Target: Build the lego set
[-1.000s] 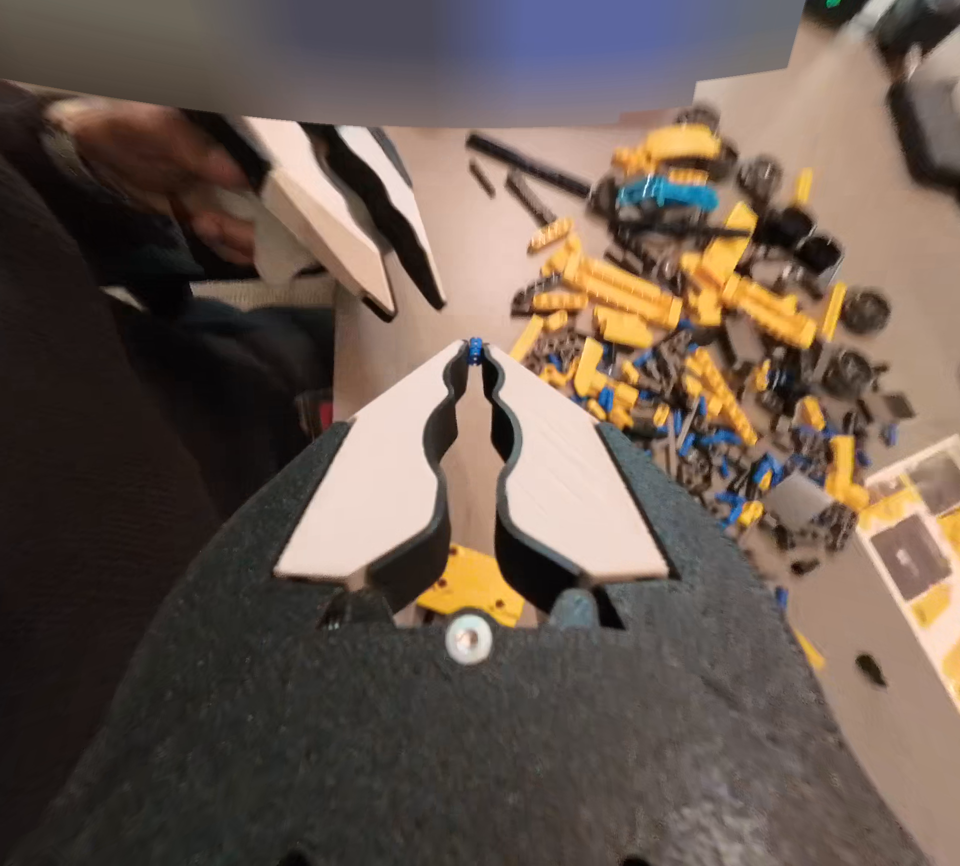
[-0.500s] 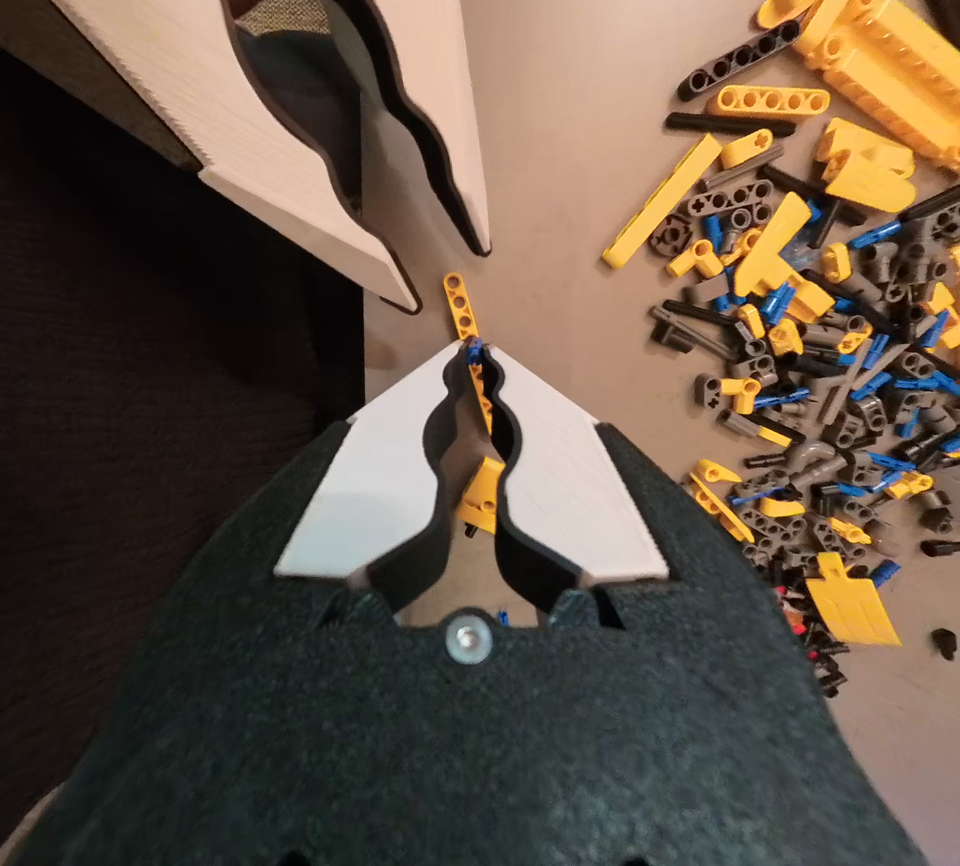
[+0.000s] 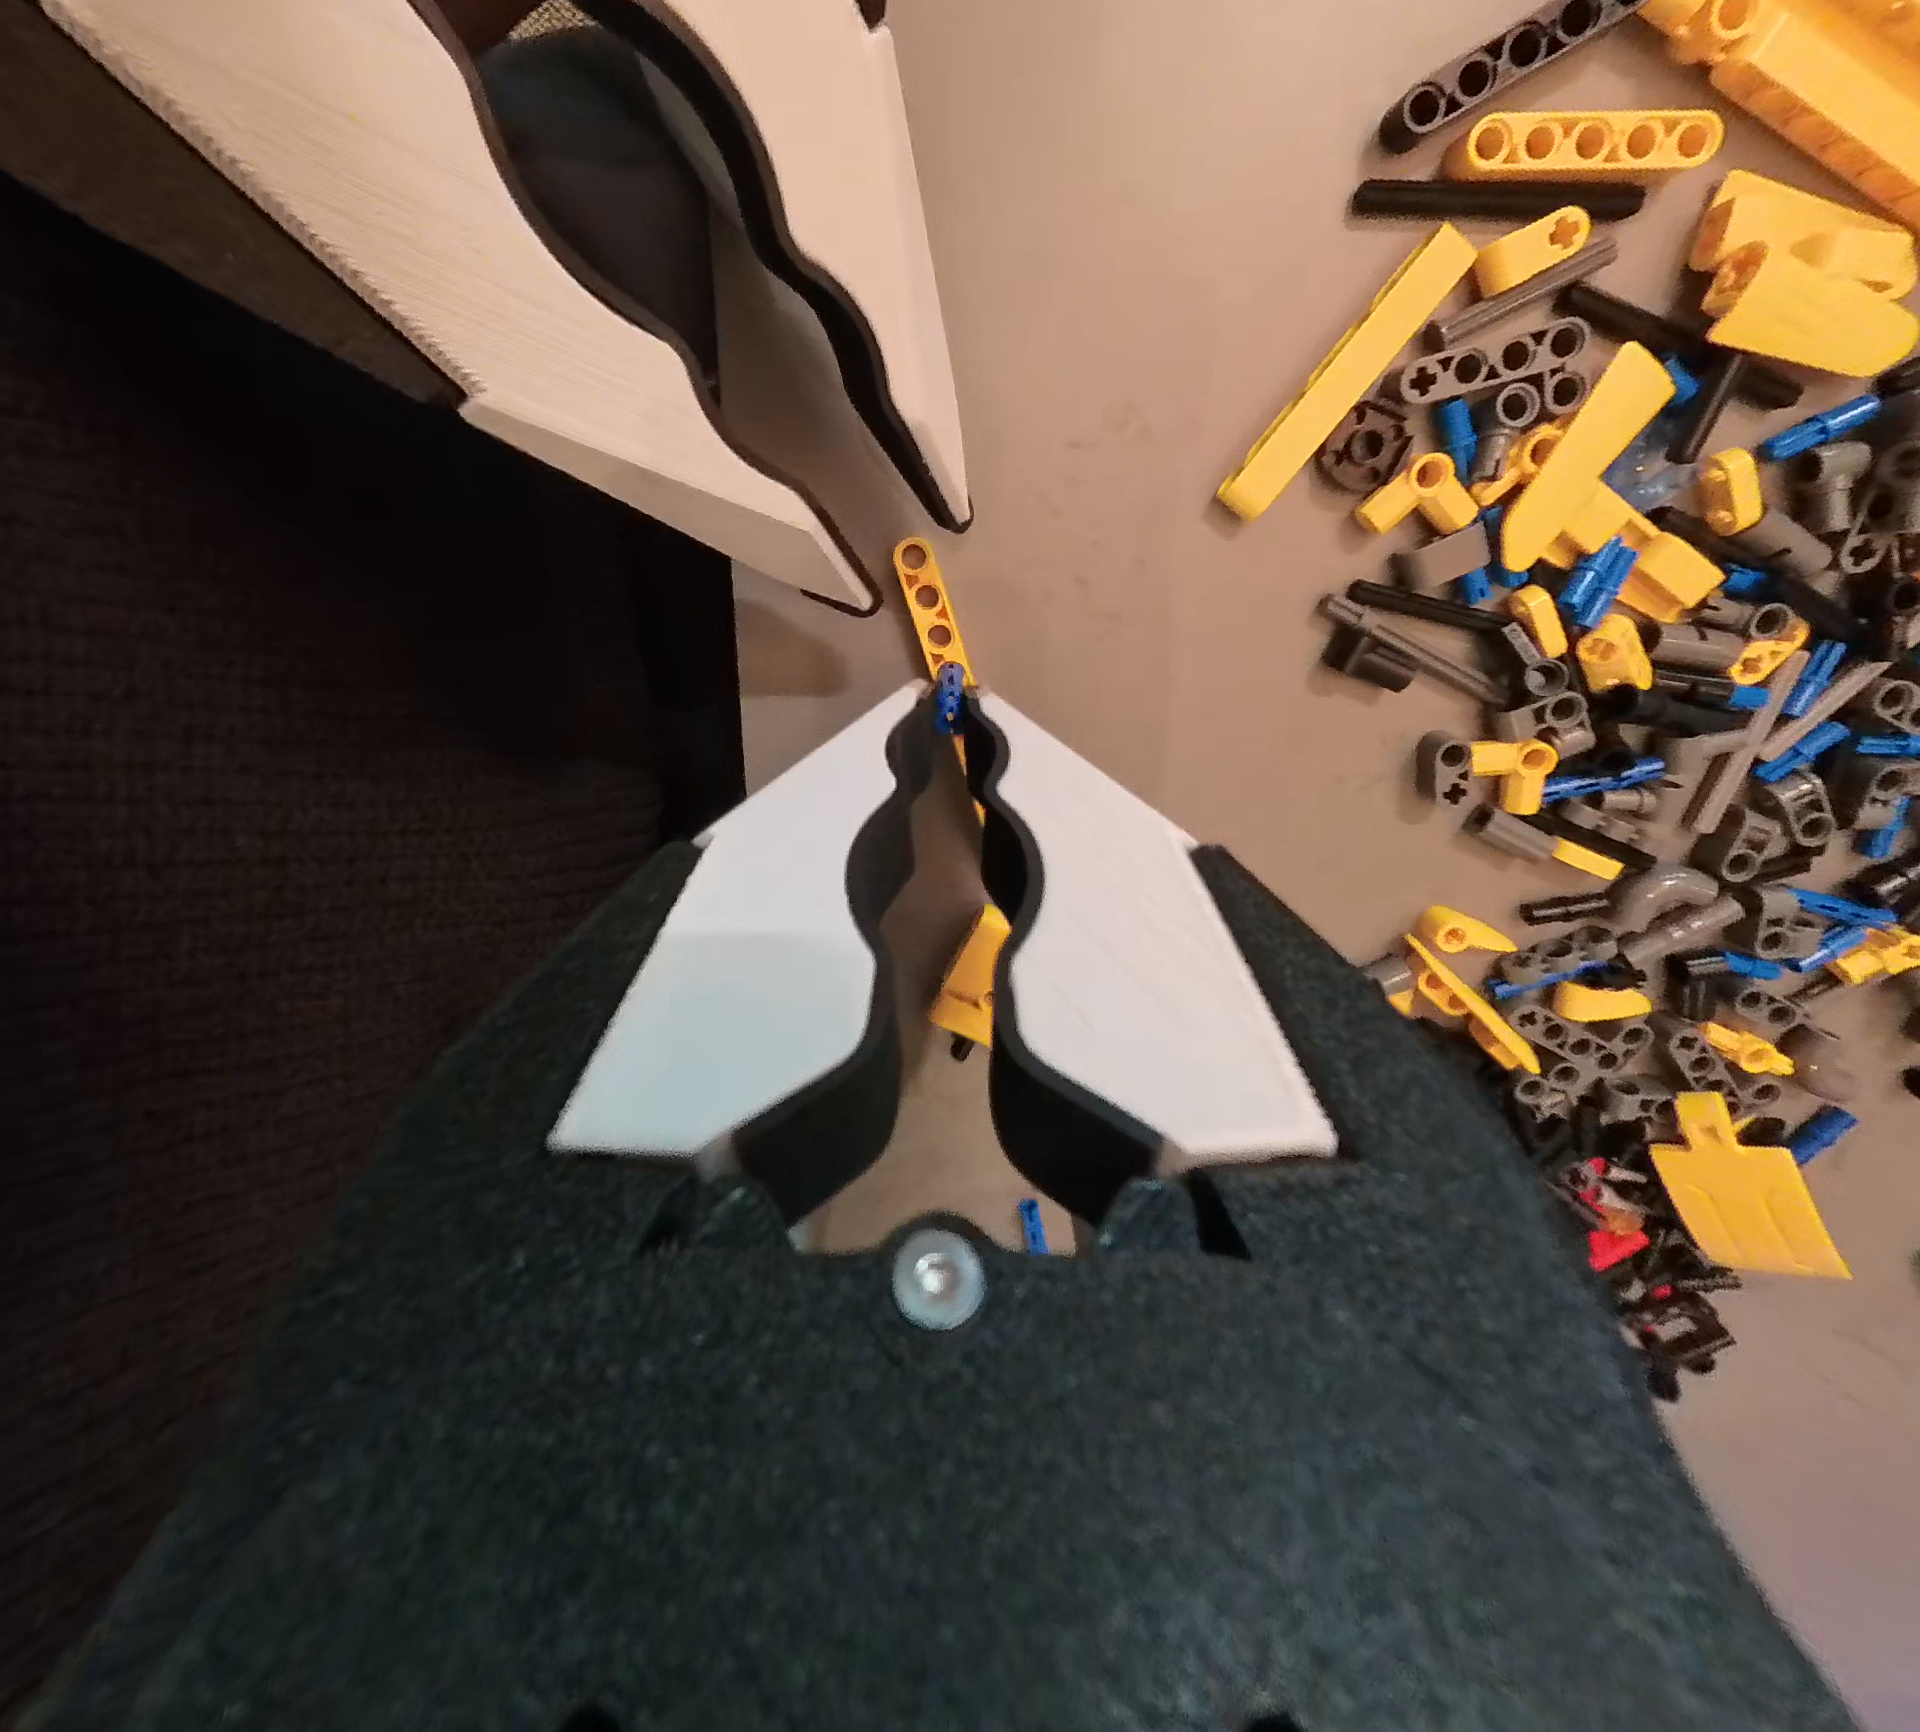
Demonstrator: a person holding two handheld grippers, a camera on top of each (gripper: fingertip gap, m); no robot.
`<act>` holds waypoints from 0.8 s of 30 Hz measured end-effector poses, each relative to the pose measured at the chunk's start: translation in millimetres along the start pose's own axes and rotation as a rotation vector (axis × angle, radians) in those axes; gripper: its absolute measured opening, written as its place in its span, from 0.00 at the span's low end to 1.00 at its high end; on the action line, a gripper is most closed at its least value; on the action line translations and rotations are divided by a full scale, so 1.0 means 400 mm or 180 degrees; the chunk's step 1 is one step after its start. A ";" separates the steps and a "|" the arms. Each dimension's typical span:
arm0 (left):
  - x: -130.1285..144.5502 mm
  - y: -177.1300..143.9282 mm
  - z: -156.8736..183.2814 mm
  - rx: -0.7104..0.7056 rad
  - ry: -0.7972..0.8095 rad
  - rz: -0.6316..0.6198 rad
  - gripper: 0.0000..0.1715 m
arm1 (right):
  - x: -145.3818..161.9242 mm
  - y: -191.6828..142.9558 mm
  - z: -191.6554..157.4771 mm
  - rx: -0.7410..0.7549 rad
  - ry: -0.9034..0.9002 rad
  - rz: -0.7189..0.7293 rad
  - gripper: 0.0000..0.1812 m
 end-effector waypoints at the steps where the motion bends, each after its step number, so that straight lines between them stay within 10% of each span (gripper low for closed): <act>1: 0.000 0.000 0.000 -0.0012 0.0010 -0.0003 0.09 | 0.000 0.000 0.000 -0.0004 0.0022 -0.0022 0.02; 24: 0.014 0.014 0.036 0.0341 0.0148 -0.0150 0.07 | 0.006 -0.002 -0.033 -0.0363 -0.0309 -0.0353 0.02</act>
Point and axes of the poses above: each gripper's, where its closed fingertips meet, y out along the fingers, x out of its underside, z = x × y across the jaws, the point moved 9 cm from there along -y, back along the fingers, and after that the axes turned 1 degree about y, right-handed, at the moved point
